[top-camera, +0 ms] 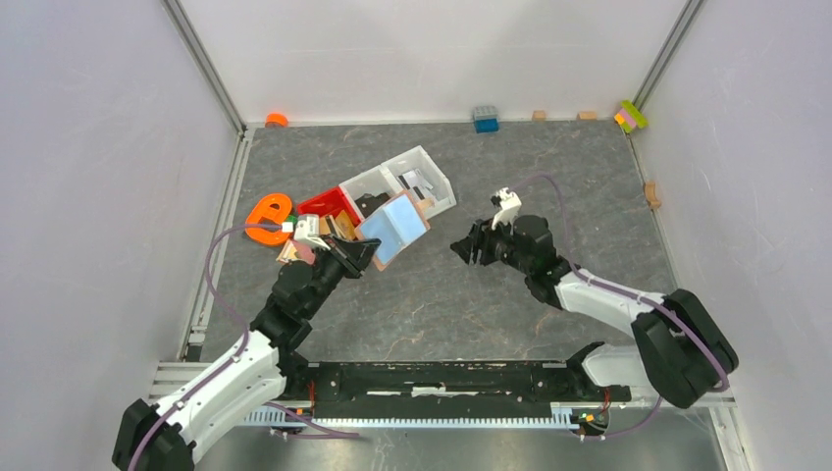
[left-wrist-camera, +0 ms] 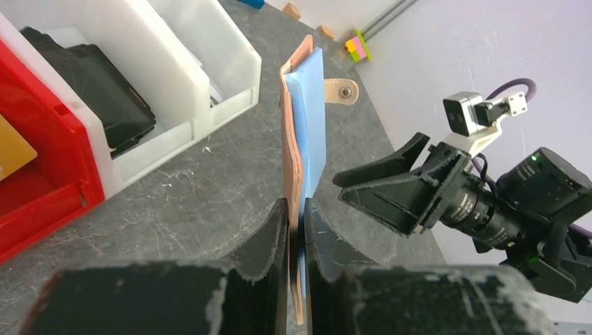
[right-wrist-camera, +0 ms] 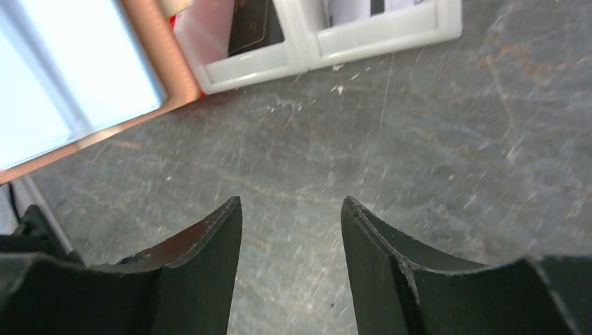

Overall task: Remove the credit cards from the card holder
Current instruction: Close the card holder at the center of the board.

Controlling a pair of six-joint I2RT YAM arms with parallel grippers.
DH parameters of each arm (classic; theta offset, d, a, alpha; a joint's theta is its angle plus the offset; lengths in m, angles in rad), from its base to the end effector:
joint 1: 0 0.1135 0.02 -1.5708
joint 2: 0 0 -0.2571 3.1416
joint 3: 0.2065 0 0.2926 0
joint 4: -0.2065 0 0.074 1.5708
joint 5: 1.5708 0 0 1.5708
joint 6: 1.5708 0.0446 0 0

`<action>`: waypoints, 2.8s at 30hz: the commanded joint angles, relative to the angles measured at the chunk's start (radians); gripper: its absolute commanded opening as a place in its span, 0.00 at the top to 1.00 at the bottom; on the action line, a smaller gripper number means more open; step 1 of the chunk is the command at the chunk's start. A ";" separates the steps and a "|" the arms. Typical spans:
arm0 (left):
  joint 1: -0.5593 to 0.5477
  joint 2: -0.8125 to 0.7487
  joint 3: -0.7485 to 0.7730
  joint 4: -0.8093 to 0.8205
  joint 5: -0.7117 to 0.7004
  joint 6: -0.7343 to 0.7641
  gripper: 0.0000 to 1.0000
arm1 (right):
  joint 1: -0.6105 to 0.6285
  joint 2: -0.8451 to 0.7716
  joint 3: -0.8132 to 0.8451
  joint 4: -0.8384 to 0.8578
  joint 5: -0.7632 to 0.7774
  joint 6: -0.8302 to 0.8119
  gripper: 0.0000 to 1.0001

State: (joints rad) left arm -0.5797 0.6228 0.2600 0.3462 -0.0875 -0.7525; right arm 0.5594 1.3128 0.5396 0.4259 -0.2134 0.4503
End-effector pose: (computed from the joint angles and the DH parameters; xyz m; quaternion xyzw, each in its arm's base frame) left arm 0.1850 -0.1165 0.2160 -0.0920 0.7070 -0.4084 0.5701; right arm 0.2593 0.1735 0.1650 -0.1054 0.8094 0.3525 0.4576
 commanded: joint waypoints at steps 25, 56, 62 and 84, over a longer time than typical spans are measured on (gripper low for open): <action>0.003 0.329 0.064 0.453 0.497 -0.071 0.98 | 0.006 -0.365 -0.285 0.324 0.001 0.069 0.02; -0.023 0.608 0.163 0.630 0.729 -0.188 0.98 | 0.118 -0.077 -0.074 0.146 -0.031 -0.078 0.85; -0.031 0.635 0.175 0.629 0.732 -0.192 0.98 | 0.125 -0.061 -0.043 0.073 0.028 -0.089 0.88; -0.029 0.904 0.406 -0.006 0.516 0.019 0.98 | 0.125 -0.015 -0.041 0.132 -0.092 -0.061 0.69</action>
State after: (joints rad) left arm -0.6025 1.4437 0.6029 0.3492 0.3759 -0.7757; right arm 0.6788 1.2472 0.4576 0.4652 -0.1936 0.3737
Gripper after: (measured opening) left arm 0.152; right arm 0.284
